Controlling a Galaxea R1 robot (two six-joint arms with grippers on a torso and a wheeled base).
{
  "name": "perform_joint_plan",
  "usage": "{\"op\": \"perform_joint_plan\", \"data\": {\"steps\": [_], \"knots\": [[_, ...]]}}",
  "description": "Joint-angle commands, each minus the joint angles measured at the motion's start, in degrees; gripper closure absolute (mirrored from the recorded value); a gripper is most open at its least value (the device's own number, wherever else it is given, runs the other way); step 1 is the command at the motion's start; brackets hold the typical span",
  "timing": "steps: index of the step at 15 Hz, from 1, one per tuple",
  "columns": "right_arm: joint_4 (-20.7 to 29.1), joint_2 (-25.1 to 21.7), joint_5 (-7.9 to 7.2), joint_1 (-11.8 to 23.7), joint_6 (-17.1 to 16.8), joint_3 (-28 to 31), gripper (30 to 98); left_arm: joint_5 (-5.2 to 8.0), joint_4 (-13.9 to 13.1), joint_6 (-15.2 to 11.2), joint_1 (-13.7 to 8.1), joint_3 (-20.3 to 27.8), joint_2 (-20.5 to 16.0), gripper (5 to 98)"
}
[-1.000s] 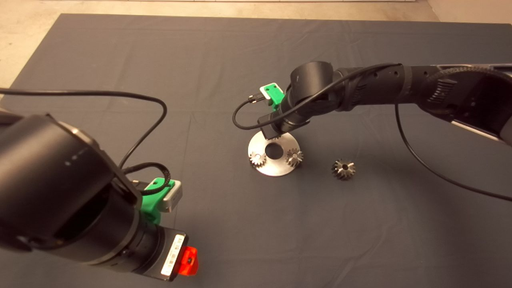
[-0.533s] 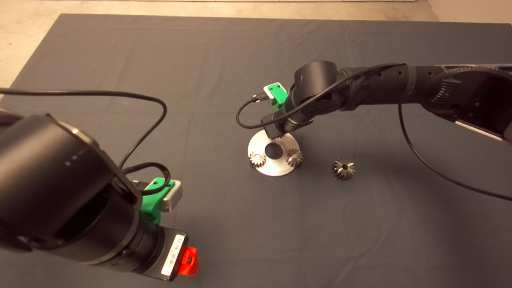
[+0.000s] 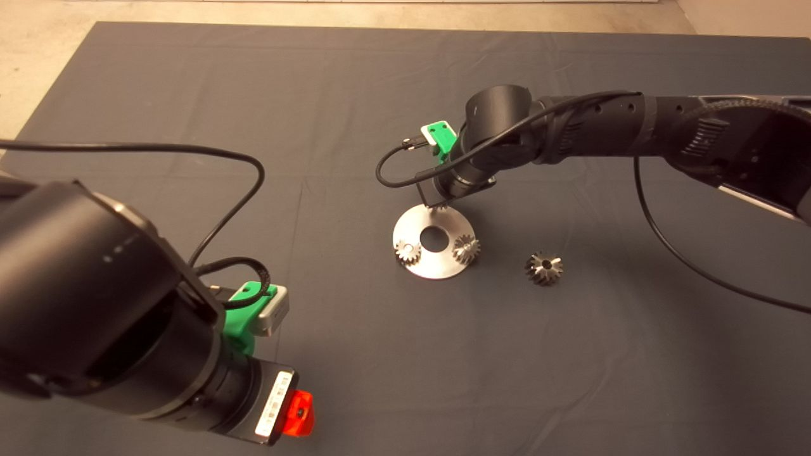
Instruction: Remove an incorrectly installed larger gear and replace it with the correct smaller gear
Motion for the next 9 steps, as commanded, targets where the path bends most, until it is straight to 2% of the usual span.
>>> {"op": "perform_joint_plan", "data": {"steps": [1,9], "knots": [[-0.6,0.3,-0.39,1.1,-0.1,-0.1,88.2,7.55,-1.2,0.0,-0.1,0.8,0.0,5.4],[-0.4,1.0,-0.31,1.1,0.3,0.4,88.2,7.55,-1.2,0.0,-0.1,0.8,0.0,5.4]]}}
